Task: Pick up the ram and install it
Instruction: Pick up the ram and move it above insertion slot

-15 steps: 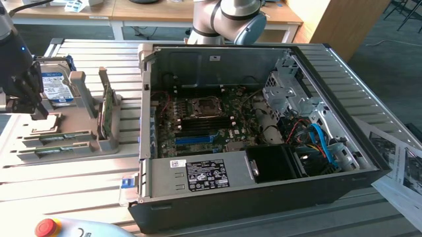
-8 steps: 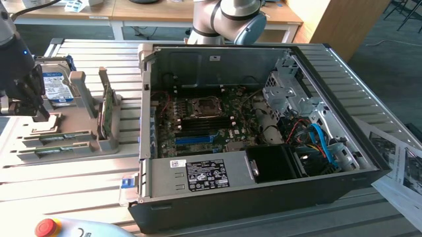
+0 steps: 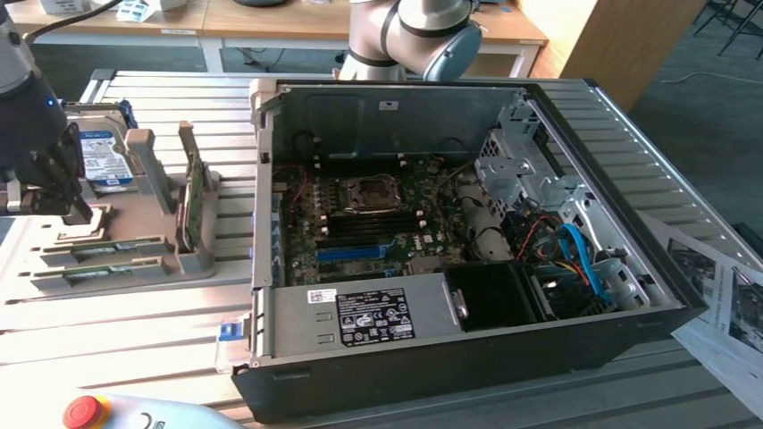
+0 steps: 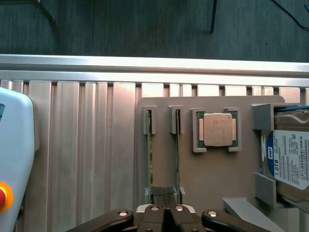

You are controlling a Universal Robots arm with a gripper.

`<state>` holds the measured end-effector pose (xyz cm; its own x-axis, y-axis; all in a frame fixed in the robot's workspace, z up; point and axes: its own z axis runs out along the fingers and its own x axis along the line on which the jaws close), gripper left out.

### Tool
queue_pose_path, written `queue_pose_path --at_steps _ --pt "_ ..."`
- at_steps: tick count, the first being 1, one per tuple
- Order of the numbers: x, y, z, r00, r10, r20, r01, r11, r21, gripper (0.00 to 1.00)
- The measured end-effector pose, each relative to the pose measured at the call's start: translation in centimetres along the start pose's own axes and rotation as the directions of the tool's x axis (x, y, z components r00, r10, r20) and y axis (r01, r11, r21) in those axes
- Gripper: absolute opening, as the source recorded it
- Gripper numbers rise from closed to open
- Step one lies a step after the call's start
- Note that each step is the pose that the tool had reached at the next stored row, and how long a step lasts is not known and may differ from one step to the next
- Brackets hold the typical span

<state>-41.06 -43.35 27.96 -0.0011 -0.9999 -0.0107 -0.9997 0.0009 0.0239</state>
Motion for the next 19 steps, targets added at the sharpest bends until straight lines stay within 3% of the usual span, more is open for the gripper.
queue_pose_path --at_steps 19 --pt "0.0 -0.05 2.17 1.0 0.0 0.0 0.0 1.0 0.0 0.11"
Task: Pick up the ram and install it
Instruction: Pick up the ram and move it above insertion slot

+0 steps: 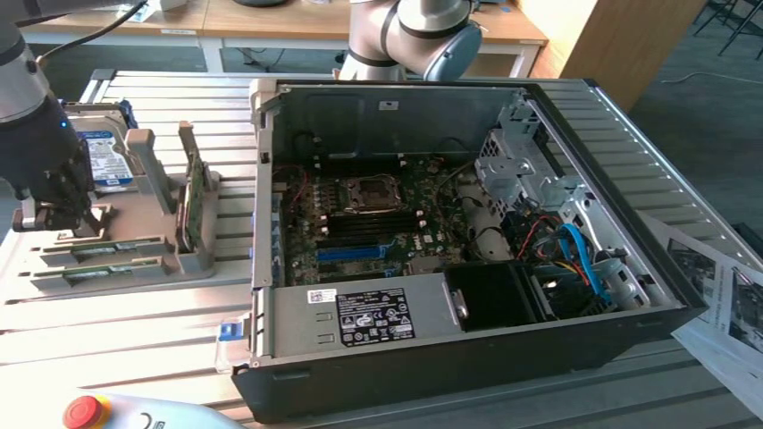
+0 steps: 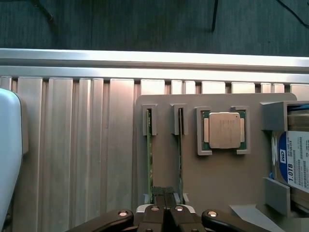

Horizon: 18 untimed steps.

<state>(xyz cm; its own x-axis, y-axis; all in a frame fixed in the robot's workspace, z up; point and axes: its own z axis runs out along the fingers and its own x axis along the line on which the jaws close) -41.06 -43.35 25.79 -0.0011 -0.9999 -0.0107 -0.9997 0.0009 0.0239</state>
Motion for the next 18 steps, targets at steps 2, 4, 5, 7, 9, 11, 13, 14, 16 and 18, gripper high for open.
queue_pose_path --at_steps 2,4,5,7,9,11,13,14,16,18 --pt "0.0 0.0 0.2 1.0 0.0 0.0 0.0 1.0 0.0 0.11" --pt "0.0 -0.01 0.37 1.0 0.0 0.0 0.0 1.0 0.0 0.11" --pt "0.0 -0.01 0.4 1.0 0.0 -0.0001 0.0 1.0 -0.0001 0.11" --pt "0.0 0.0 0.4 1.0 0.0 -0.0001 0.0 1.0 -0.0002 0.11" --pt "0.0 -0.01 0.4 1.0 0.0 -0.0001 0.0 1.0 -0.0001 0.11" --pt "0.0 -0.01 0.41 1.0 0.0 0.0 0.0 1.0 0.0 0.11" --pt "0.0 -0.01 0.42 1.0 0.0 0.0006 0.0 1.0 0.0009 0.11" --pt "0.0 -0.01 0.42 1.0 0.0 0.0008 0.0 1.0 0.0012 0.11" --pt "0.0 -0.01 0.41 1.0 0.0 0.0011 0.0 1.0 0.0019 0.11" --pt "0.0 -0.01 0.41 1.0 0.0 0.0016 0.0 1.0 0.0031 0.11"
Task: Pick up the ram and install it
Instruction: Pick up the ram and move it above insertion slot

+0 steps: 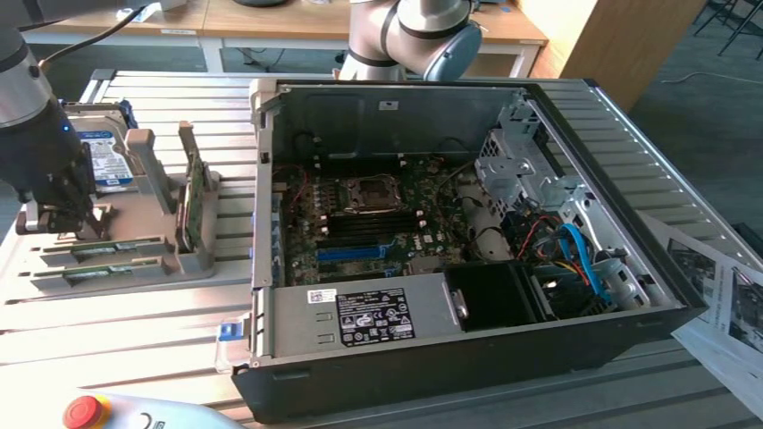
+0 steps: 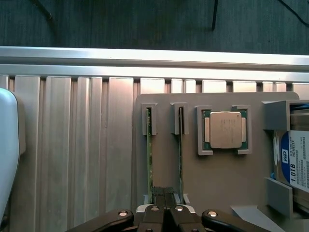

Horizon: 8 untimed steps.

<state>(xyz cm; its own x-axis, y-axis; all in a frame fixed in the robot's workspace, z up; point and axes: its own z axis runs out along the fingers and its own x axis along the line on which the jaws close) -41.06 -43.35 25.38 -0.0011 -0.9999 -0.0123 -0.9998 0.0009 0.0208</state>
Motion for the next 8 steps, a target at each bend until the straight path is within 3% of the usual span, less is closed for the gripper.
queue_pose_path --at_steps 8 --pt "0.0 0.01 0.0 1.0 0.0 0.0014 0.0 1.0 0.0011 0.11"
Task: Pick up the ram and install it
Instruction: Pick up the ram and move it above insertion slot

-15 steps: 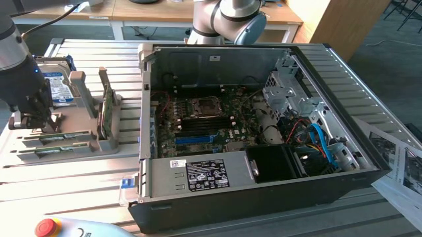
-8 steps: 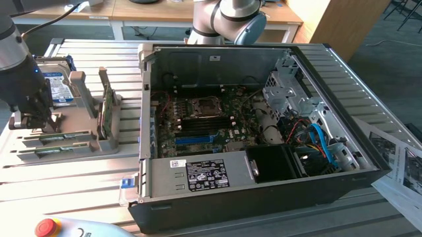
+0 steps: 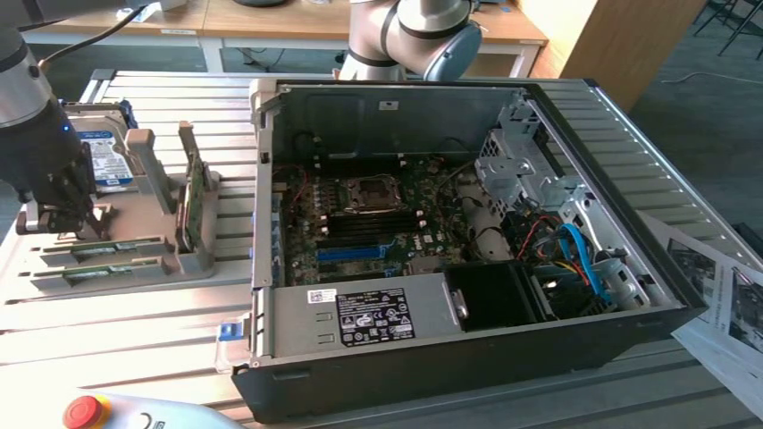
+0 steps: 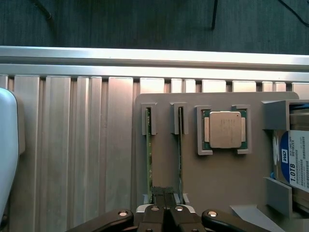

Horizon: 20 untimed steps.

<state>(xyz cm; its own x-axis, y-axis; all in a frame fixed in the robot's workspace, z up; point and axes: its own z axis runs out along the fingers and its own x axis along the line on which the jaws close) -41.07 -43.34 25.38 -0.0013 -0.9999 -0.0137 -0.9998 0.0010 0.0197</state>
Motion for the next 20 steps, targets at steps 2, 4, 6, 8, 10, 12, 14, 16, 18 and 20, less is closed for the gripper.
queue_pose_path --at_steps 2,4,6,8,10,12,14,16,18,20 --pt "0.02 0.0 0.0 1.0 0.0 0.0013 0.0 1.0 0.0 0.11" --pt "0.05 0.0 -0.01 1.0 0.0 0.0036 0.0 1.0 -0.0001 0.11" --pt "0.07 -0.01 0.0 1.0 0.0 0.0055 0.0 1.0 -0.0002 0.11" --pt "0.07 -0.01 0.0 1.0 0.0 0.0057 0.0 1.0 -0.0002 0.11" --pt "0.08 -0.01 -0.01 1.0 0.0 0.0056 0.0 1.0 -0.0003 0.11" --pt "0.11 -0.02 0.0 1.0 0.0 0.0058 0.0 1.0 -0.0016 0.11" --pt "0.14 -0.02 -0.01 1.0 0.0 0.0057 0.0 1.0 -0.0046 0.11" --pt "0.19 -0.04 0.0 1.0 0.0 0.0063 0.0 1.0 -0.0068 0.11" --pt "0.2 -0.04 0.0 1.0 0.0 0.0065 0.0 1.0 -0.0076 0.11" --pt "0.2 -0.04 0.0 1.0 0.0 0.0065 0.0 1.0 -0.0078 0.11"
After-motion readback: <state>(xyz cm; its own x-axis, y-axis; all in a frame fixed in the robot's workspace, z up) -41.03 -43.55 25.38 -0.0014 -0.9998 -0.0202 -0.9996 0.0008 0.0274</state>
